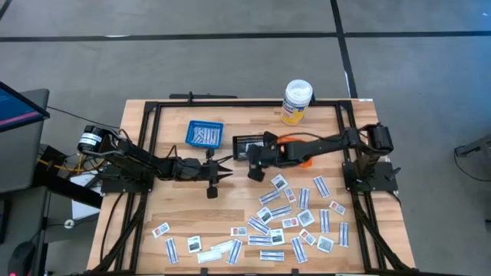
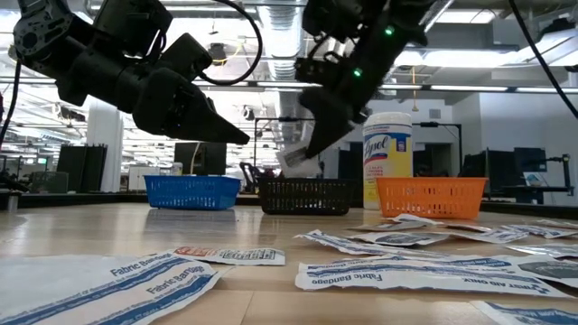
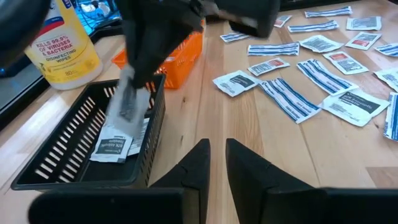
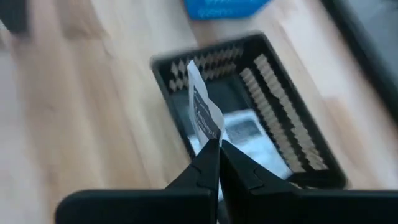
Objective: Pick & Place First Aid Supplies
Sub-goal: Put the towelette pack into the black bin
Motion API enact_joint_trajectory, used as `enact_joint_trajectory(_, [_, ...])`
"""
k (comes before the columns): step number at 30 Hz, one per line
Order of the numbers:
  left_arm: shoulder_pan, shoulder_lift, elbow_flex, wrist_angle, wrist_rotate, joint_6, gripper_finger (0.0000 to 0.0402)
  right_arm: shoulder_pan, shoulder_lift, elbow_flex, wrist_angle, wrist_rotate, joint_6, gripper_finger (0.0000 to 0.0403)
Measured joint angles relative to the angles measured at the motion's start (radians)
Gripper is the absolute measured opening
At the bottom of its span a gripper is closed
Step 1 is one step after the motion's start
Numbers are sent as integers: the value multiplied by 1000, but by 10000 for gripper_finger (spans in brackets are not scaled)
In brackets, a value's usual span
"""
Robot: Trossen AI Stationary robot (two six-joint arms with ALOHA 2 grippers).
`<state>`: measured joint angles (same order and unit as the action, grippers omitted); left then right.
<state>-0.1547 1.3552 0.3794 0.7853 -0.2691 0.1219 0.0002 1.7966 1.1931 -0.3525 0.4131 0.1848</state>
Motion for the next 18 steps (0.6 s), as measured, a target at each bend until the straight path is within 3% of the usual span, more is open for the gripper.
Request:
enact_joint_trajectory(6, [0, 0, 0, 0, 0, 0, 53, -134, 0, 58, 3, -184, 3, 0])
enact_joint_trajectory(11, [0, 0, 0, 0, 0, 0, 53, -236, 0, 25, -11, -460, 86, 0])
enact_joint_trajectory(18, [0, 0, 0, 1, 0, 0, 53, -229, 8, 8, 3, -481, 74, 3])
